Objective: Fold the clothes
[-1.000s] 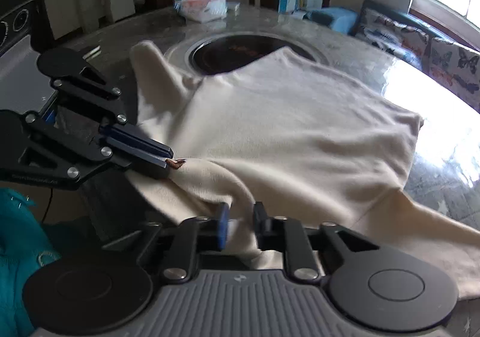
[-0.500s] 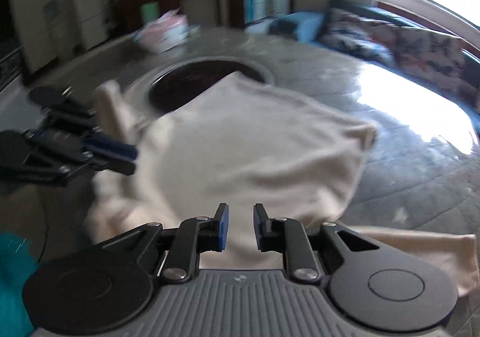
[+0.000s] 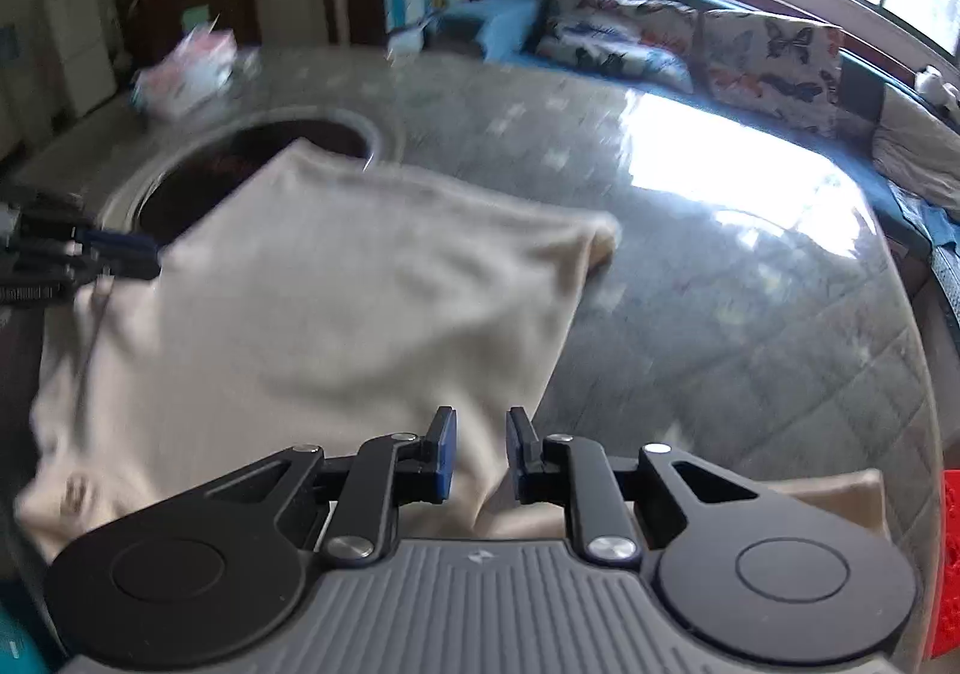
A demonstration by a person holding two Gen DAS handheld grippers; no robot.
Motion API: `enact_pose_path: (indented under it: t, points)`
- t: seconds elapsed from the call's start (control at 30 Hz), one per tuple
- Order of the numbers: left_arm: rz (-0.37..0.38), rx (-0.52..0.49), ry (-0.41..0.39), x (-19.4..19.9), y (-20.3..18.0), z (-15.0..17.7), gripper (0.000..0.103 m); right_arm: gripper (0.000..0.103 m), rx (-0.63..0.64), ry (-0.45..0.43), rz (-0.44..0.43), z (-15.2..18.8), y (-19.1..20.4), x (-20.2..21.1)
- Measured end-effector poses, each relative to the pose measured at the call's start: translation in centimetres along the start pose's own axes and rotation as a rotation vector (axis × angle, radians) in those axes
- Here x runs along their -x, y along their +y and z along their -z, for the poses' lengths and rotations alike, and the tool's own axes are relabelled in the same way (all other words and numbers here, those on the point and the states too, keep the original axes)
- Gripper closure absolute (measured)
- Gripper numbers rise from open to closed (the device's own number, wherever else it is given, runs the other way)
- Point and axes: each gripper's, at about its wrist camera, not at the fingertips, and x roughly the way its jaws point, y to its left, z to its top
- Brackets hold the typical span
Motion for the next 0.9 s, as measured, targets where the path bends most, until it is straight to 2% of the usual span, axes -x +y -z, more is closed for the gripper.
enact_pose_path:
  t: [0.07, 0.1, 0.17, 0.23, 0.43, 0.53, 0.6, 0.63, 0.67, 0.7, 0.83, 0.87, 0.9]
  points:
    - [-0.03, 0.014, -0.004, -0.8, 0.3, -1.3, 0.067, 0.082, -0.041, -0.028, -0.003, -1.5, -0.9, -0.7]
    - [-0.048, 0.02, 0.001, -1.4, 0.5, -1.9, 0.067, 0.074, -0.061, -0.039, -0.006, -2.1, -1.3, -1.1]
    - [-0.072, 0.027, 0.006, -2.6, 1.1, -3.1, 0.065, 0.069, -0.115, -0.06, 0.006, -3.4, -2.5, -2.1]
    - [-0.101, 0.041, 0.006, -3.9, 1.6, -4.0, 0.06, 0.069, -0.167, -0.067, 0.001, -4.4, -3.4, -3.4]
    - [-0.155, 0.128, 0.041, -7.4, 3.7, -5.6, 0.057, 0.069, -0.328, -0.047, -0.02, -5.3, -6.2, -7.2]
    - [-0.156, 0.128, 0.049, -8.5, 4.0, -5.8, 0.057, 0.069, -0.401, -0.048, -0.046, -5.0, -7.4, -8.2]
    - [-0.149, 0.115, 0.051, -9.0, 3.9, -5.9, 0.061, 0.07, -0.431, -0.051, -0.062, -4.9, -7.7, -8.6]
    - [-0.144, 0.107, 0.052, -9.3, 3.8, -6.0, 0.065, 0.07, -0.435, -0.051, -0.068, -4.9, -7.7, -8.7]
    - [-0.135, 0.104, 0.054, -9.4, 3.7, -6.0, 0.077, 0.07, -0.438, -0.05, -0.074, -5.0, -7.7, -8.9]
    - [-0.131, 0.104, 0.056, -9.6, 3.7, -6.0, 0.084, 0.07, -0.439, -0.052, -0.084, -5.1, -7.7, -9.1]
    - [-0.141, 0.113, 0.046, -9.9, 4.0, -6.1, 0.098, 0.07, -0.445, -0.05, -0.089, -5.5, -7.8, -9.8]
    - [-0.144, 0.118, 0.035, -9.7, 4.2, -6.2, 0.099, 0.073, -0.449, -0.048, -0.087, -5.5, -7.8, -10.0]
    - [-0.148, 0.124, 0.023, -9.5, 4.3, -6.3, 0.1, 0.084, -0.45, -0.051, -0.09, -5.6, -7.9, -10.1]
